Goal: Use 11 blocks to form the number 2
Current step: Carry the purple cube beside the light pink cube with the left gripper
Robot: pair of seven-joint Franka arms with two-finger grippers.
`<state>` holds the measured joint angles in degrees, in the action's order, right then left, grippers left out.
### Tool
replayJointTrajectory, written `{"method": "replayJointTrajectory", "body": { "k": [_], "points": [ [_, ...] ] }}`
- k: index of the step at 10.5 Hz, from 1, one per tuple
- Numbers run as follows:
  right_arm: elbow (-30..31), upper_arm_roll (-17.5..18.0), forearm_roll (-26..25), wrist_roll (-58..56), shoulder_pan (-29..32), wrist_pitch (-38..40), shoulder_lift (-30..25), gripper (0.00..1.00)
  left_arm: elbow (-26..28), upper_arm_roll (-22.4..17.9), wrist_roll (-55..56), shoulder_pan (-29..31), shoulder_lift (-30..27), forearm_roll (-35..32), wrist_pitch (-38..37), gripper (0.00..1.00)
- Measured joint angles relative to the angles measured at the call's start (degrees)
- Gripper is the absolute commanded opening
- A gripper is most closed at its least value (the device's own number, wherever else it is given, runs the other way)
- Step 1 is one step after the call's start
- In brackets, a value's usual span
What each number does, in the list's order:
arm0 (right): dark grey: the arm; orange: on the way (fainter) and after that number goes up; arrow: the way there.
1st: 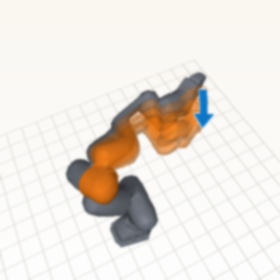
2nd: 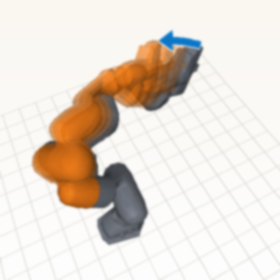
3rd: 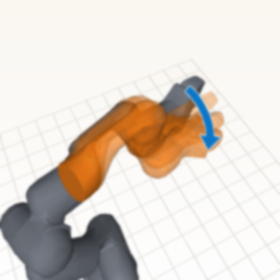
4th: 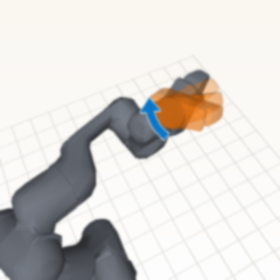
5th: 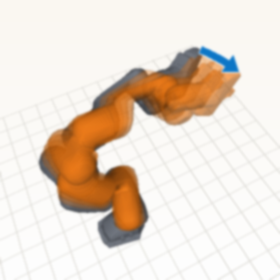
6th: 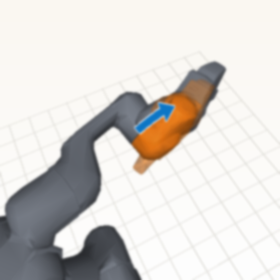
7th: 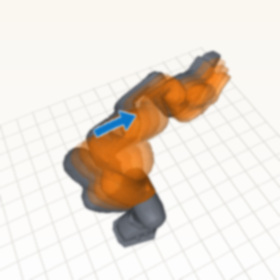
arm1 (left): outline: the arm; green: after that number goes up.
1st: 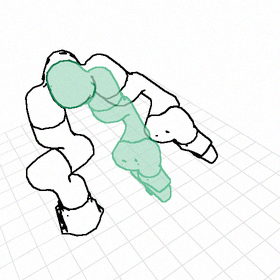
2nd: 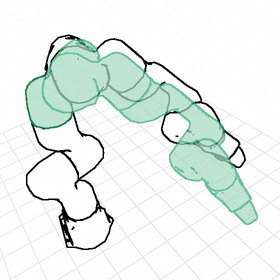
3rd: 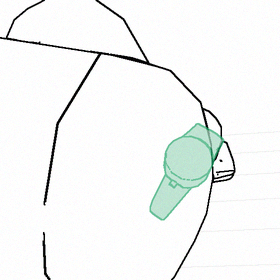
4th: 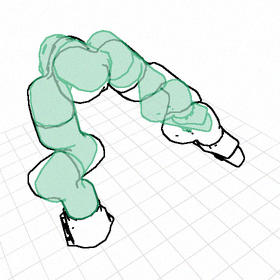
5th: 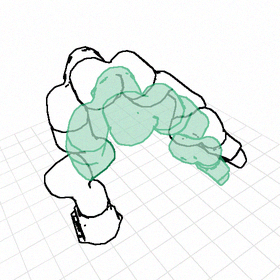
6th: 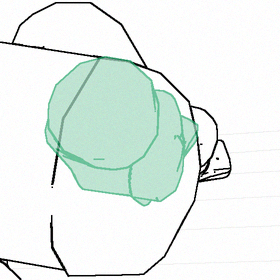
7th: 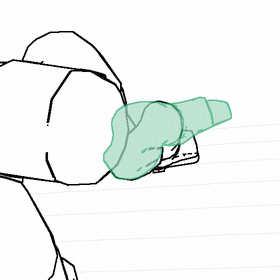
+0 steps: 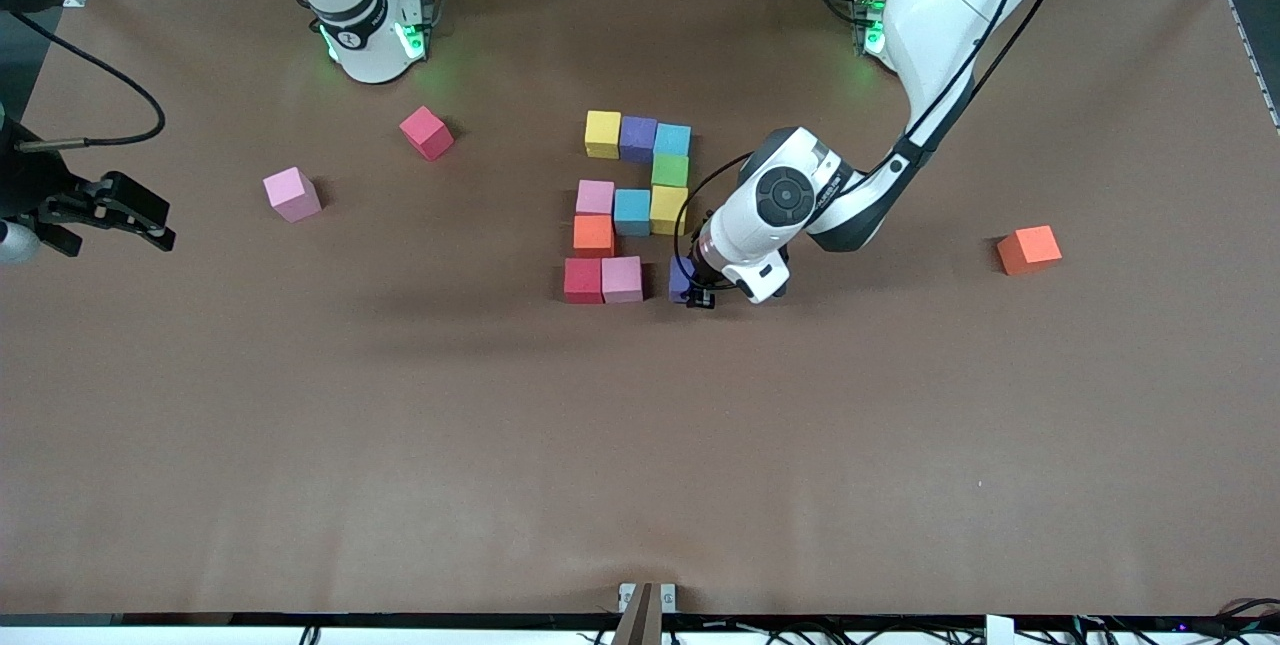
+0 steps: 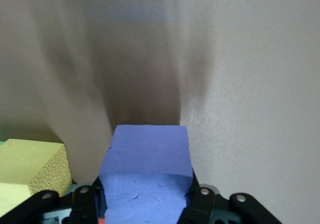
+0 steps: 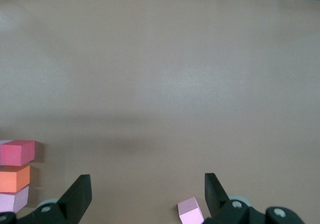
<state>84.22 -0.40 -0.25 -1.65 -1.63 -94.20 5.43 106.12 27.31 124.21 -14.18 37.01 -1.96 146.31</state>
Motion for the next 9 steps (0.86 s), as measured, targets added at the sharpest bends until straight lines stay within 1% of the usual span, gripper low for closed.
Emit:
{"method": "replayJointTrajectory", "body": {
  "k": [6, 9],
  "points": [
    [0.0, -0.04, 0.04, -0.06, 0.07, 0.8, 0.94, 1.0, -0.01, -0.16, 3.03, -1.13, 0.15, 0.0, 0.75, 0.59],
    [0.0, -0.07, 0.04, -0.06, 0.13, 0.8, 0.96, 1.0, -0.47, -1.68, 3.04, -2.52, 0.38, 0.0, 0.85, 0.59]
  ]
}}
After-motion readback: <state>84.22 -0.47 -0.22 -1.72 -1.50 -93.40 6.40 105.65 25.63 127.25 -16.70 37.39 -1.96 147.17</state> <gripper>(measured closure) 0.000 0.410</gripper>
